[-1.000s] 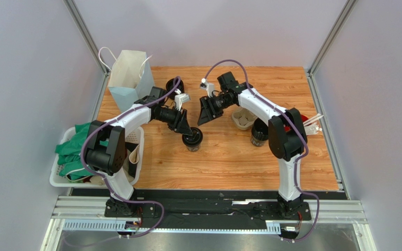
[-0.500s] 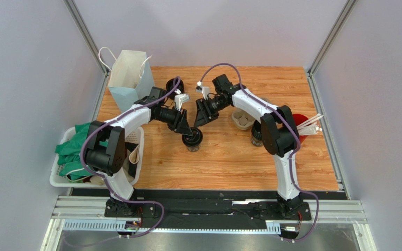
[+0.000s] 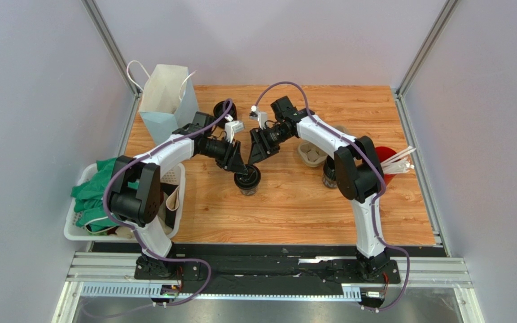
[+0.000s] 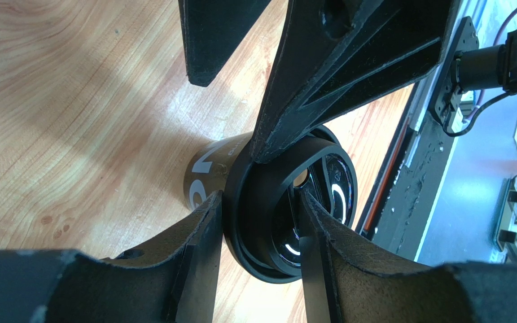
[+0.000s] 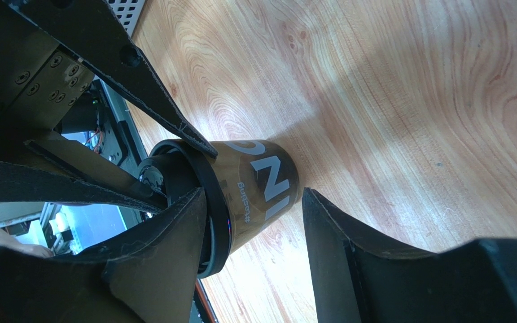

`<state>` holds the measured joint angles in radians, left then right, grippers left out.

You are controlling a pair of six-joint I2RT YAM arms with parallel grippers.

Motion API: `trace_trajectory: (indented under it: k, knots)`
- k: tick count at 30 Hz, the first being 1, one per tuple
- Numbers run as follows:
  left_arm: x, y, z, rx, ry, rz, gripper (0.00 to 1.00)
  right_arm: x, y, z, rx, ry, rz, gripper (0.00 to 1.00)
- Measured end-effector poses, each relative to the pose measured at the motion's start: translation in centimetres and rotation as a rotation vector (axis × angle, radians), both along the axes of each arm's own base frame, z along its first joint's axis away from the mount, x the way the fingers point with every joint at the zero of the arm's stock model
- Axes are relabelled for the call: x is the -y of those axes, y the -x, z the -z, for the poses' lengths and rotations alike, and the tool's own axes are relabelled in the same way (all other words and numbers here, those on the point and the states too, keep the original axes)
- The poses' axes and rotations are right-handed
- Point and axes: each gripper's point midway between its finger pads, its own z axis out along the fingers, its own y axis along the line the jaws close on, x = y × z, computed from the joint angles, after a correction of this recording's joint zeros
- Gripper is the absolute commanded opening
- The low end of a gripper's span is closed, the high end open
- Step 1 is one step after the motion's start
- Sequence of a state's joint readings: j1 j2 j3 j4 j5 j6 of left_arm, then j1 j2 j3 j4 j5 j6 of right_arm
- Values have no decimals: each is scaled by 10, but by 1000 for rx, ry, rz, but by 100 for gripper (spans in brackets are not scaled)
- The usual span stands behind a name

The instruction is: Pack the takeout coffee

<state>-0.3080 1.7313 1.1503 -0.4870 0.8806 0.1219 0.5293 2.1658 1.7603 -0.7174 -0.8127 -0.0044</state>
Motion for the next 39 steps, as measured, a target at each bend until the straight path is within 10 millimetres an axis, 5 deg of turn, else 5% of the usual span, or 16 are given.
trace_trajectory:
  k: [27,39]
  knots:
    - [1,7,0,62,-70,12,42,0,4,-2,236,76,-16,57]
    - [0,7,0,67,-79,16,50,-1,5,-1,305,93,-30,57]
